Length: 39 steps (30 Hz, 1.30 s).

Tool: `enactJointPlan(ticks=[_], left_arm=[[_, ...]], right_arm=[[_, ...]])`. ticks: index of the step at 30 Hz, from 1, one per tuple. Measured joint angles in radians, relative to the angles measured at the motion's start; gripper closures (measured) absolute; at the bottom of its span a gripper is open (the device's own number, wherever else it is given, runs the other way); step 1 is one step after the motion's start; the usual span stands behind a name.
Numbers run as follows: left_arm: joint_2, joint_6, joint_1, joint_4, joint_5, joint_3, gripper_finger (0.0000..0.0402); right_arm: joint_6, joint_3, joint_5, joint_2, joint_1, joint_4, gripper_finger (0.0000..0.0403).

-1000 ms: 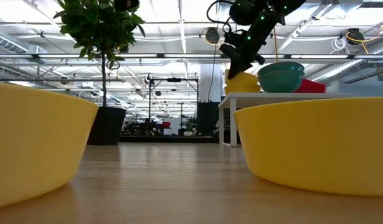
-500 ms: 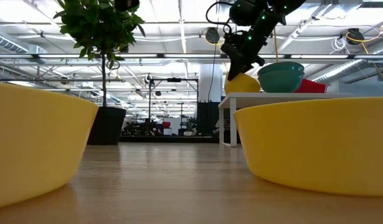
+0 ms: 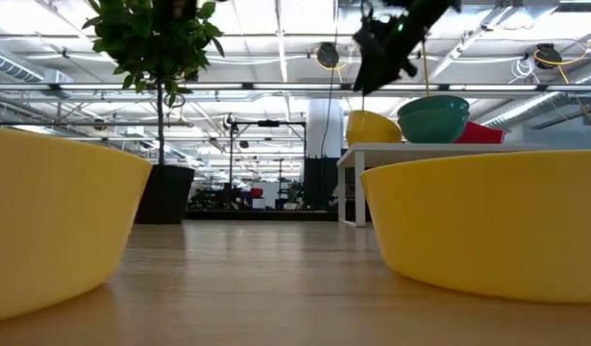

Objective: Pick & Place Mini bowls
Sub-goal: Stack the red bowl on top of the red bowls on the shelf

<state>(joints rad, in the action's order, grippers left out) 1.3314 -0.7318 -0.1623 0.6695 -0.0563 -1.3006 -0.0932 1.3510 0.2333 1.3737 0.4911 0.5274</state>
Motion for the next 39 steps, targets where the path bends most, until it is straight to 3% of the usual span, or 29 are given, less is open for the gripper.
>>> enactJointPlan(ticks=[9, 14, 24, 30, 34, 39], left_arm=[[0.048, -0.359, -0.184, 0.418, 0.007, 0.015, 0.0190], [0.069, -0.589, -0.289, 0.545, 0.019, 0.103, 0.0190], [0.075, -0.962, -0.358, 0.487, -0.128, 0.405, 0.0190], [0.074, -0.998, -0.364, 0.268, -0.129, 0.533, 0.0195], [0.091, -0.954, -0.363, 0.244, -0.083, 0.555, 0.0243], [0.123, -0.837, -0.363, 0.214, -0.074, 0.555, 0.0363]], right_arm=[[0.028, 0.000, -0.003, -0.168, -0.168, 0.057, 0.0258], [0.027, 0.000, -0.003, -0.222, -0.280, 0.098, 0.0253], [0.027, 0.000, 0.000, -0.266, -0.413, 0.121, 0.0247], [0.025, 0.000, 0.000, -0.266, -0.453, 0.122, 0.0247], [-0.021, 0.000, 0.000, -0.266, -0.484, 0.161, 0.0248], [-0.065, -0.001, 0.000, -0.267, -0.524, 0.241, 0.0258]])
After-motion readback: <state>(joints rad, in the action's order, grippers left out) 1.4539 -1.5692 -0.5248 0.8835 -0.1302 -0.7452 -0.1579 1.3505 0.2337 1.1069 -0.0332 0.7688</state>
